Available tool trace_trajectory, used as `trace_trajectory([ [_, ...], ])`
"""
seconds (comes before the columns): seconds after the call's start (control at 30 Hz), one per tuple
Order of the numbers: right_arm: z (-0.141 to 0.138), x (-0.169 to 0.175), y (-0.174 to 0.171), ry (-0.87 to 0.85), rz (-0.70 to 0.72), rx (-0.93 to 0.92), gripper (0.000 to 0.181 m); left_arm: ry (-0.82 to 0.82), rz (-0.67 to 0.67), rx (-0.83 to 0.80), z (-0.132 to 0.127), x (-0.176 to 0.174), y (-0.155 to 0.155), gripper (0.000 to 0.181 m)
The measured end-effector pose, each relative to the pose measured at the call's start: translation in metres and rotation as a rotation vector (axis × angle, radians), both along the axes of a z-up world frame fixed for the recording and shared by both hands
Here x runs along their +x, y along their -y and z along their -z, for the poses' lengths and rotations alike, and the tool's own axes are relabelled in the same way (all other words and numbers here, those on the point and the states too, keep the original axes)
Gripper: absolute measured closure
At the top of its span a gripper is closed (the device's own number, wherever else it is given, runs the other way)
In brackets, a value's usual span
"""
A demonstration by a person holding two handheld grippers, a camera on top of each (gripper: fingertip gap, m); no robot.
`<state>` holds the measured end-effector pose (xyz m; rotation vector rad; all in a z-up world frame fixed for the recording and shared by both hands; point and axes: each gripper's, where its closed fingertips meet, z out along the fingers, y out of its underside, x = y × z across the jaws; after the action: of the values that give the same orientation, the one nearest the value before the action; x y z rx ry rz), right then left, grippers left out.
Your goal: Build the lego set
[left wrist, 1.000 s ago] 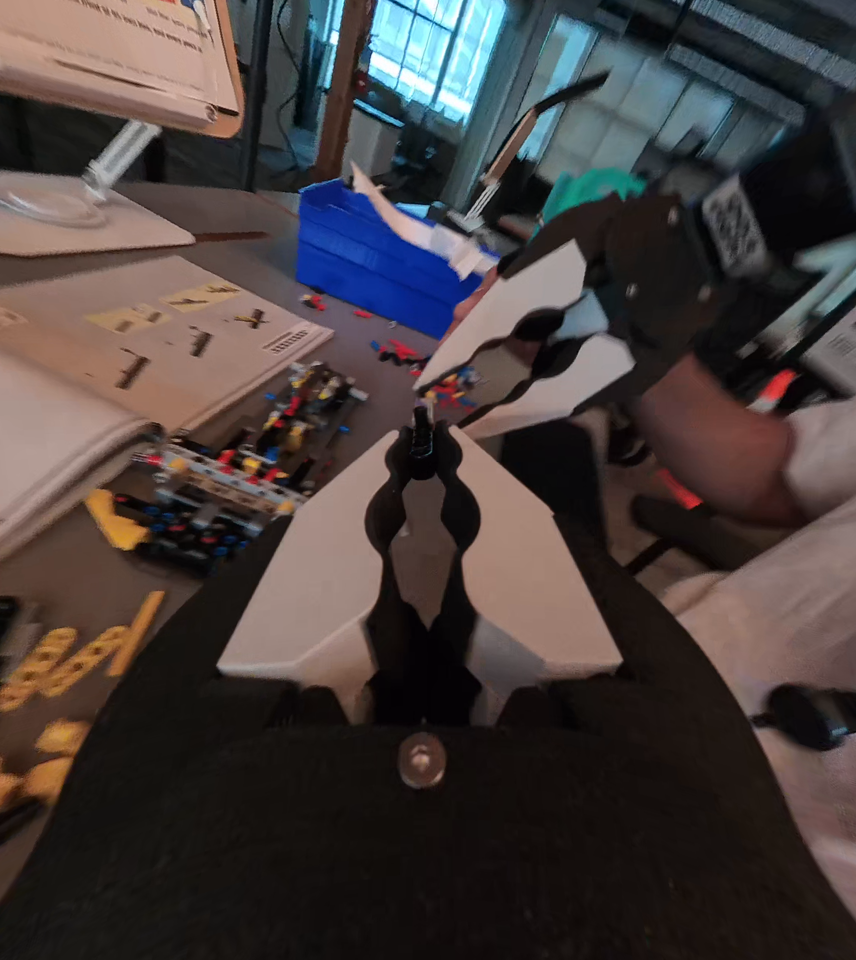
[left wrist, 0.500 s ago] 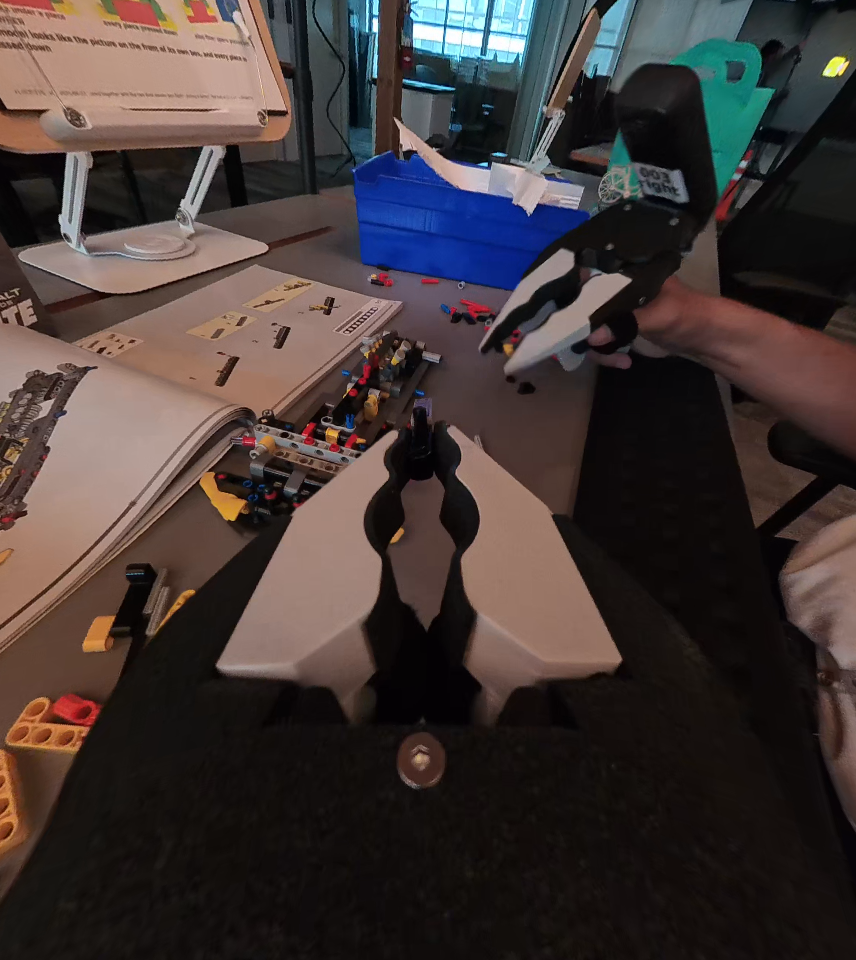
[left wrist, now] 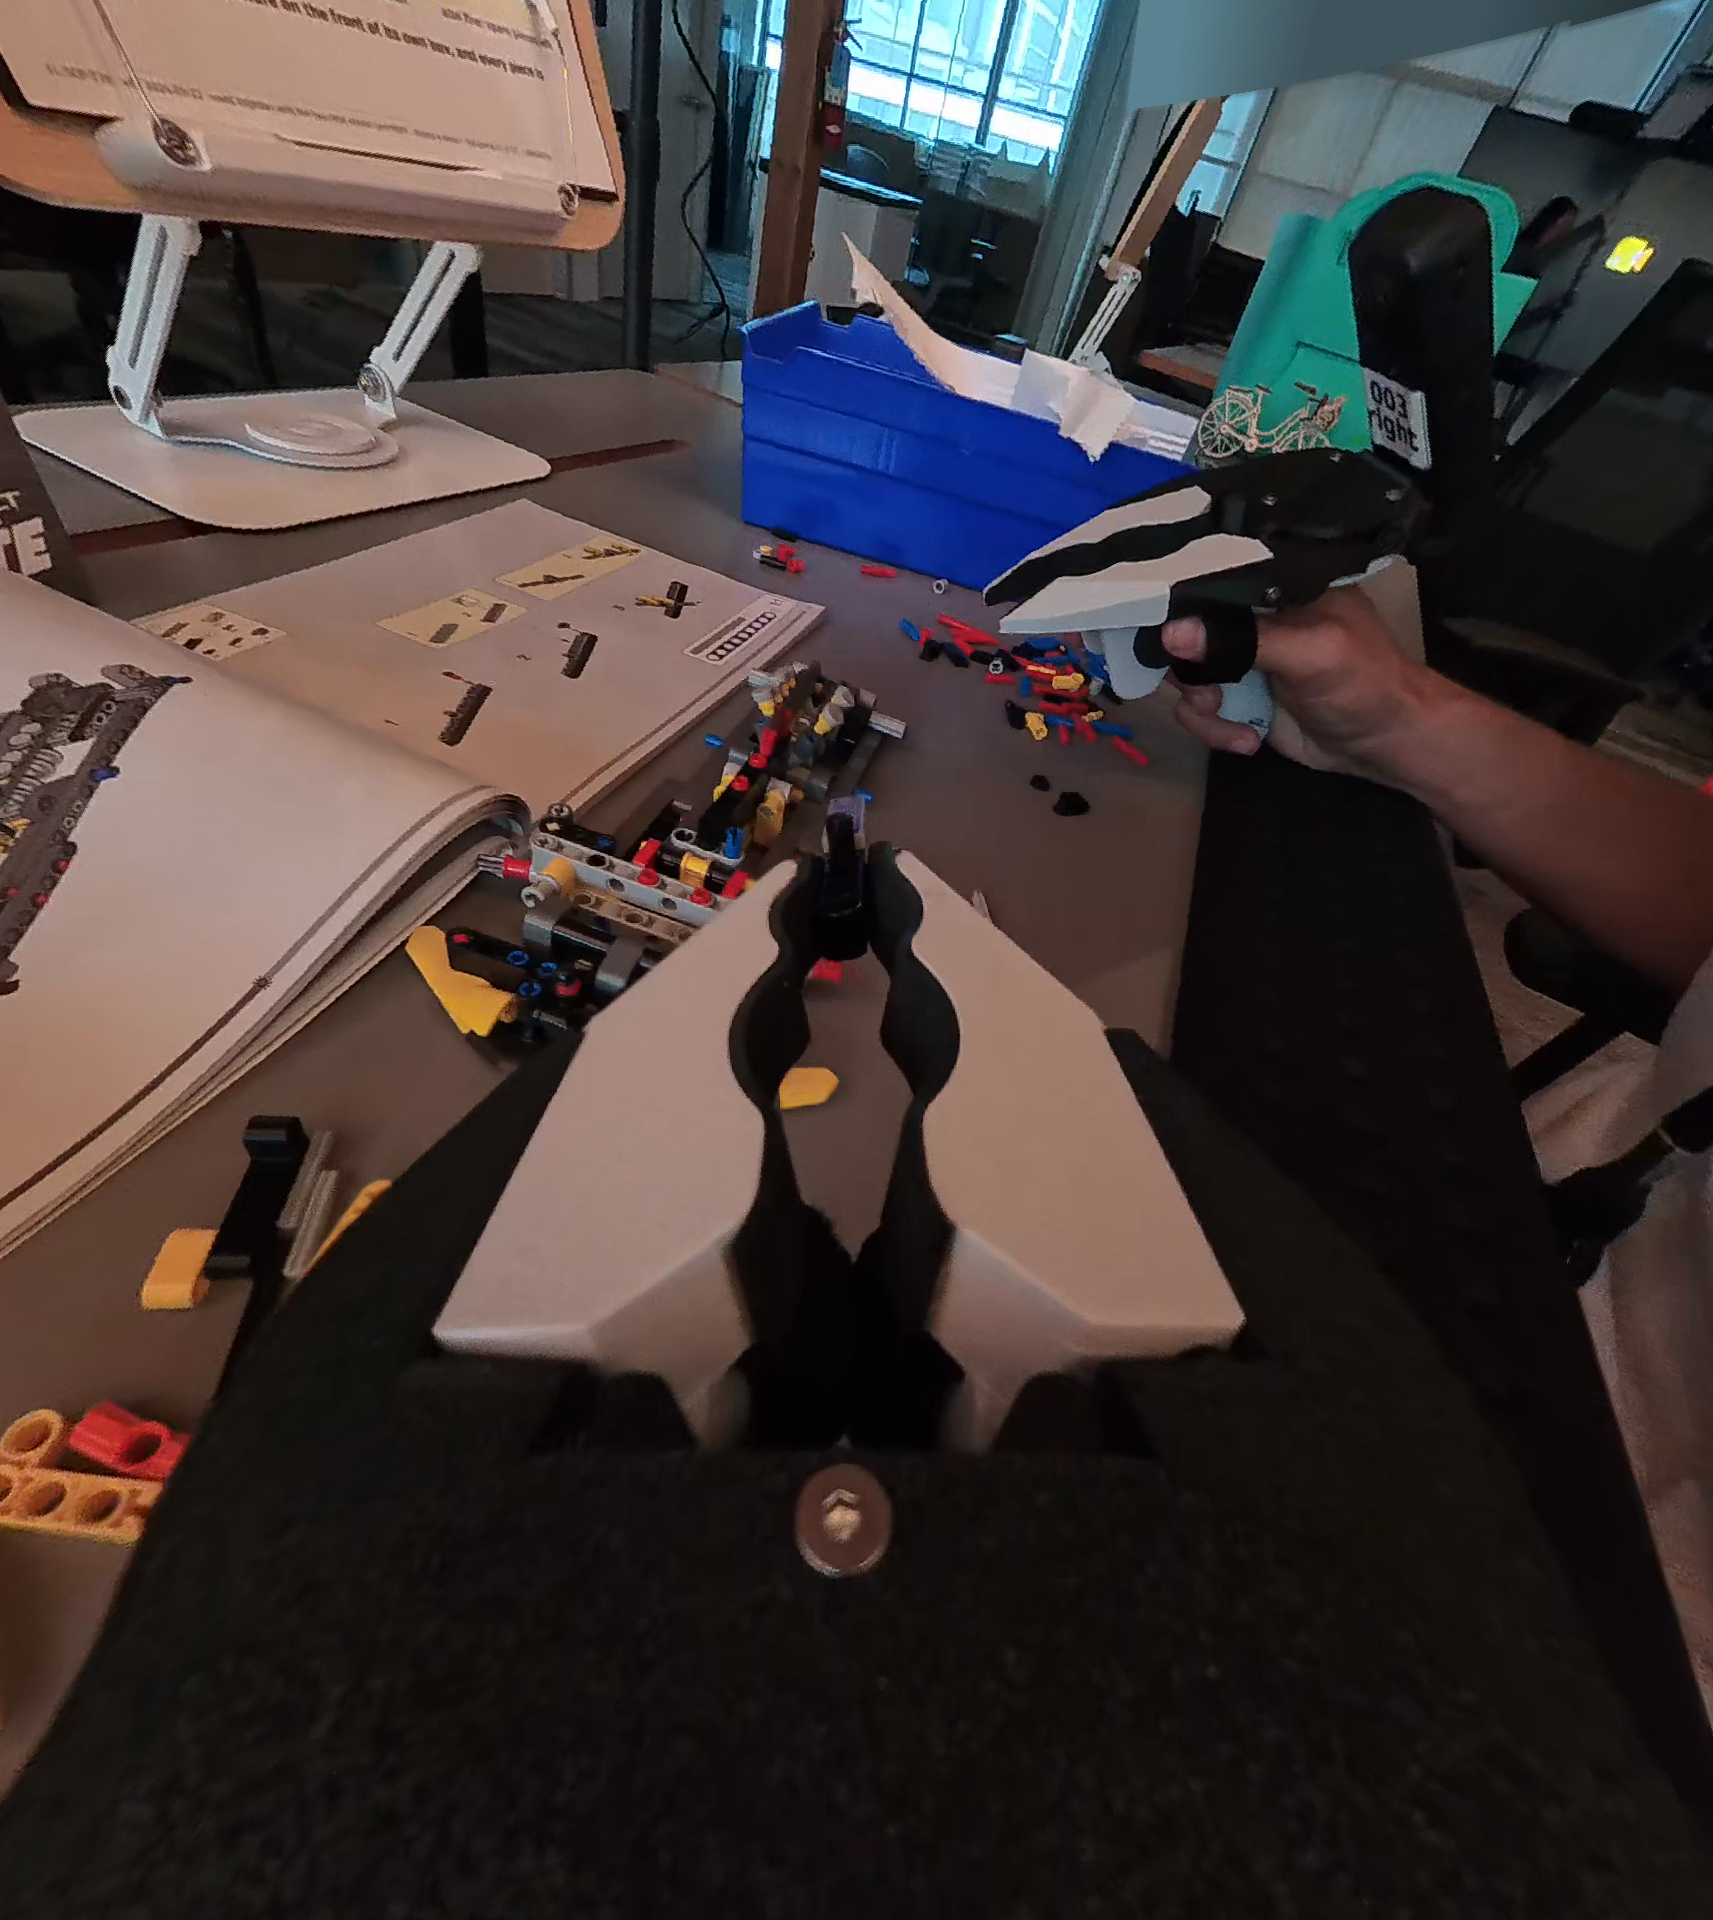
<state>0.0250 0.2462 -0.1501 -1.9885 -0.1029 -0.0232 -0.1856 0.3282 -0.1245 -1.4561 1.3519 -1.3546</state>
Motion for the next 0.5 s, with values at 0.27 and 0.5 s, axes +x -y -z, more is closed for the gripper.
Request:
trace_trajectory([
  [0.27, 0.006, -0.010, -0.001, 0.076, -0.049, -0.028, 0.158, -0.011, -0.012, 0.019, -0.001, 0.030, -0.001, 0.175],
  [0.5, 0.045, -0.021, 0.048, 0.114, -0.289, -0.404, 0.154, 0.029, 0.092, 0.000, -0.012, 0.058, 0.017, 0.175],
])
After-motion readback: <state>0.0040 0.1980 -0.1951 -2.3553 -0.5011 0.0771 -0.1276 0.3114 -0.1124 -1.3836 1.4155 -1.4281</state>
